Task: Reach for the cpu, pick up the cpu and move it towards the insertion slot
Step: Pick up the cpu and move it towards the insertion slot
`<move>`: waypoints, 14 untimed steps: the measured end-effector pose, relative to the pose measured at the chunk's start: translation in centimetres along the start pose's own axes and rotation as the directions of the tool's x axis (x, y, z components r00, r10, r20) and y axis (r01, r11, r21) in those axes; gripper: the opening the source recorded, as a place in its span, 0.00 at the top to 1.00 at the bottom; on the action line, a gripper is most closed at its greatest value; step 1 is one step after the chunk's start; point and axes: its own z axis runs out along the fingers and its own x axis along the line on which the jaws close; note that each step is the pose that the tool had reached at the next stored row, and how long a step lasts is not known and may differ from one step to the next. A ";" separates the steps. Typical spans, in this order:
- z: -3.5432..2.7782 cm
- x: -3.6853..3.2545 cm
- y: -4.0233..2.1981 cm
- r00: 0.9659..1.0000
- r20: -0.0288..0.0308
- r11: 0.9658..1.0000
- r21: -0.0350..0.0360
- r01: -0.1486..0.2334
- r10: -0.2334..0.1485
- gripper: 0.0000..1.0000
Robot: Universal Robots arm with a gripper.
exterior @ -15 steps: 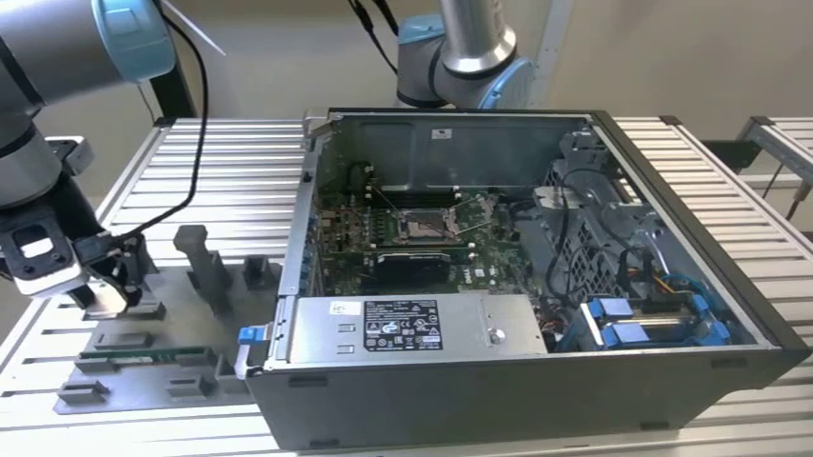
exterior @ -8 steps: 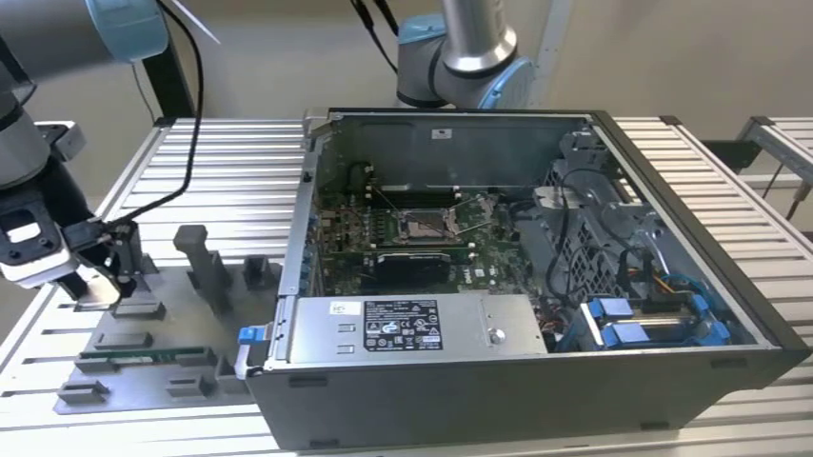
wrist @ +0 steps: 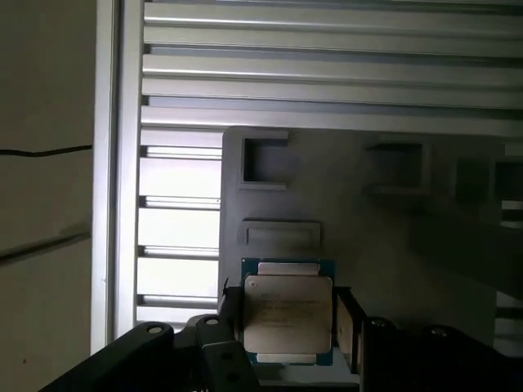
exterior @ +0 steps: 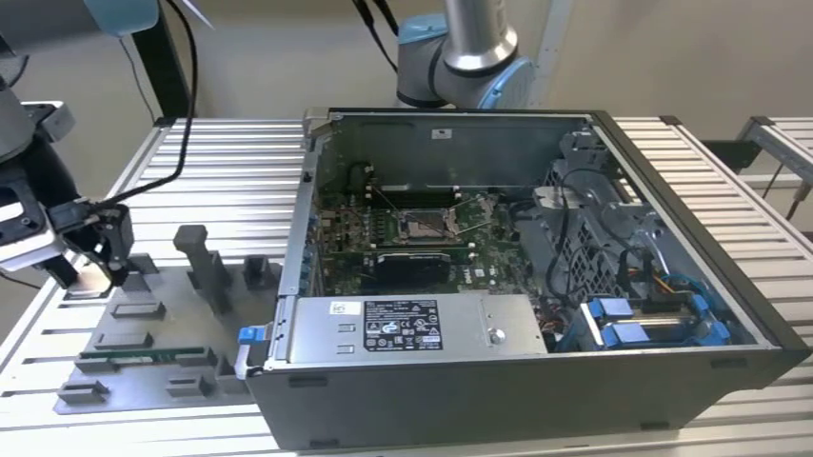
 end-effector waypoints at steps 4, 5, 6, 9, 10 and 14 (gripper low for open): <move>-1.11 -0.01 0.04 1.000 0.000 1.000 0.000 0.000 0.000 1.00; -1.36 -0.01 0.04 1.000 0.000 1.000 0.000 0.000 0.000 1.00; -1.62 -0.01 0.05 1.000 0.000 1.000 0.000 0.000 0.000 1.00; -2.51 -0.02 0.08 1.000 0.000 1.000 0.000 0.000 0.000 1.00; -2.96 -0.03 0.10 1.000 0.000 1.000 0.000 0.000 0.000 1.00; -4.79 -0.04 0.15 1.000 0.000 1.000 0.000 0.000 0.000 1.00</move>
